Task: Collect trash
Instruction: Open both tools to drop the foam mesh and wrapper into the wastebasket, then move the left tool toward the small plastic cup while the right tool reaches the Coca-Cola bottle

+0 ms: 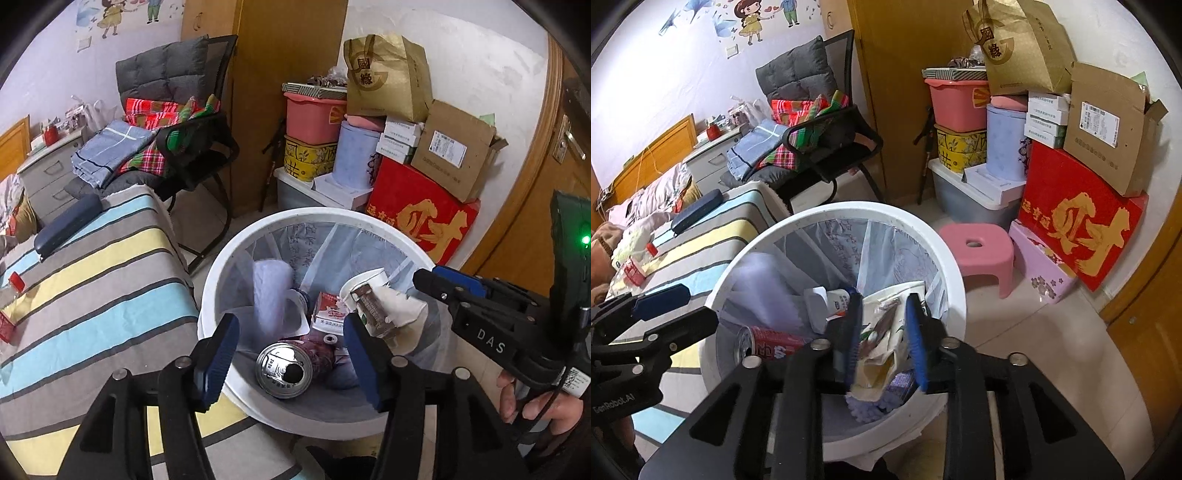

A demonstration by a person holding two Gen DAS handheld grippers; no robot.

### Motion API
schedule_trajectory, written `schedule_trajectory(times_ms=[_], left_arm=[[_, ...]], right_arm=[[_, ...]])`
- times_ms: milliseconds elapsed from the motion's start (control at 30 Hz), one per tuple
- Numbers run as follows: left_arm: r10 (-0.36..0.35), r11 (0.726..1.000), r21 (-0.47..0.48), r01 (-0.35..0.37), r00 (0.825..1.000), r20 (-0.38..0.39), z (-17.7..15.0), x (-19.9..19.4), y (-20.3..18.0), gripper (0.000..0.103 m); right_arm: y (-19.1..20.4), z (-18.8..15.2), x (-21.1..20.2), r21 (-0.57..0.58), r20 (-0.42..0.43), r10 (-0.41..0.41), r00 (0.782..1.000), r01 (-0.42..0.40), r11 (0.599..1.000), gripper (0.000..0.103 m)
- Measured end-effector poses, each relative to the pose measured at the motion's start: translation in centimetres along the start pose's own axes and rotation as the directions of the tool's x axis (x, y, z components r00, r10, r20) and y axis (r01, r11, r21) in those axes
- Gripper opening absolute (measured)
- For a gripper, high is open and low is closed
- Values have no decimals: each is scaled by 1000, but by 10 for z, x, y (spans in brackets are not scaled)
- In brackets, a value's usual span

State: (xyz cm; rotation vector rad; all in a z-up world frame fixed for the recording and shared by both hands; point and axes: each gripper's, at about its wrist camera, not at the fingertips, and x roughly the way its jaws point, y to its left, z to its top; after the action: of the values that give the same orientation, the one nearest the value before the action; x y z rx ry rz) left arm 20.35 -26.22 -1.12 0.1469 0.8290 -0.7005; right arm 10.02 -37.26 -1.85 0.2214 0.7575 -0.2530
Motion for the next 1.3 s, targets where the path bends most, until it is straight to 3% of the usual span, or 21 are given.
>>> schedule_trajectory(times_ms=[133, 600, 1100, 1300], left_arm=[[22, 1000, -9, -22, 1000, 20, -1, -10, 5, 59], [64, 995, -78, -57, 994, 86, -14, -55, 37, 59], [184, 971, -183, -157, 973, 139, -45, -118, 99, 59], [237, 954, -220, -202, 960, 148, -59, -141, 131, 59]], right_arm=[[2, 2, -2, 3, 11, 0, 1000, 0, 1000, 41], [26, 2, -15, -12, 48, 30, 998, -30, 999, 41], [86, -2, -25, -82, 73, 122, 990, -116, 990, 42], [115, -5, -25, -119, 68, 164, 984, -155, 981, 51]])
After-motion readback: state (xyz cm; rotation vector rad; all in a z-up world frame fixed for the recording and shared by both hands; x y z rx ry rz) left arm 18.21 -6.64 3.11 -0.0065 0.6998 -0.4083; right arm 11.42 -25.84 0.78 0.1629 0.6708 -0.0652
